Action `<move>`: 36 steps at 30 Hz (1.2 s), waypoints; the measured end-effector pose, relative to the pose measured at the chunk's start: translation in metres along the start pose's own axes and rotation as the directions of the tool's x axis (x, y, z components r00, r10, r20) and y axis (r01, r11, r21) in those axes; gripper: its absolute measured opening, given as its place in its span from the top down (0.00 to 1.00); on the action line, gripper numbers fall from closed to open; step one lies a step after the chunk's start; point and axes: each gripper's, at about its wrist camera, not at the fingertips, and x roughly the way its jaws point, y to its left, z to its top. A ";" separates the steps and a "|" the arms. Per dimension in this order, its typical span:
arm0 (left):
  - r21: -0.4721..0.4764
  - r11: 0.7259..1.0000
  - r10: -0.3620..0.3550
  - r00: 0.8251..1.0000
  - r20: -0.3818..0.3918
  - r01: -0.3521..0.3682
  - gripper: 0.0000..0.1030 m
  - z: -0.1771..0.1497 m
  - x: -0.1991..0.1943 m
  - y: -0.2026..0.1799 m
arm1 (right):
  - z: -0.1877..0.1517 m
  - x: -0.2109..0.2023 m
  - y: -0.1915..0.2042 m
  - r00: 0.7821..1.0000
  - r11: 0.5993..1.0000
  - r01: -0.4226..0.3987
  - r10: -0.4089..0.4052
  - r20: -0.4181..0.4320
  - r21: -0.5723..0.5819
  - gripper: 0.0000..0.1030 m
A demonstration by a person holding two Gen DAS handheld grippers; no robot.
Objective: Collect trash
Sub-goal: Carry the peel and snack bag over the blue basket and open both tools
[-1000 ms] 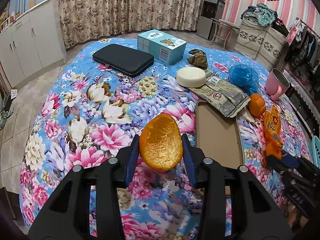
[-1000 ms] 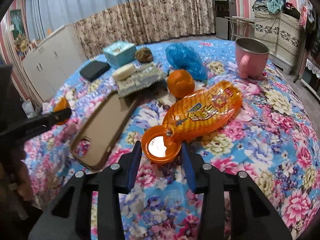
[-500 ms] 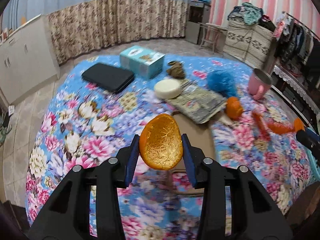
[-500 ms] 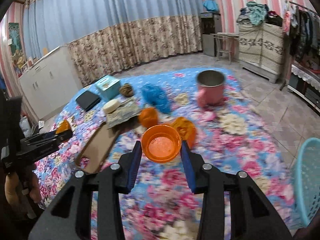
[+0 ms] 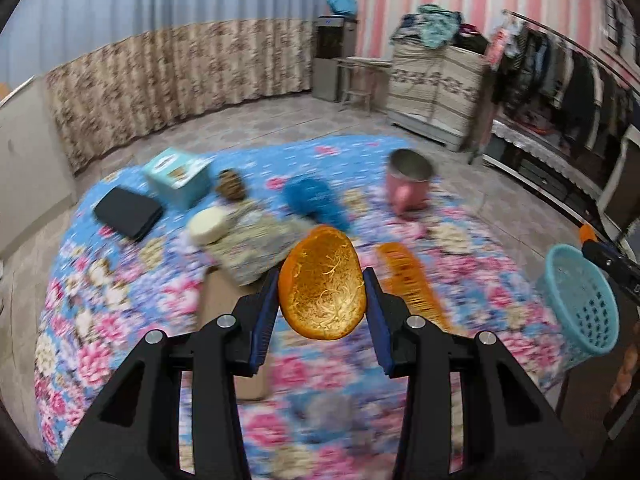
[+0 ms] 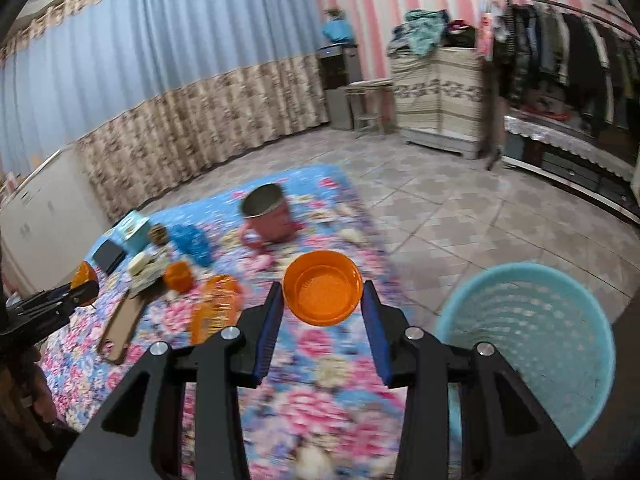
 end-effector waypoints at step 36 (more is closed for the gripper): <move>0.240 0.905 -0.352 0.935 -0.039 0.351 0.12 -0.001 0.078 -0.309 | -0.040 -0.033 -0.201 0.928 0.919 0.372 -0.369 -0.042 0.133 0.61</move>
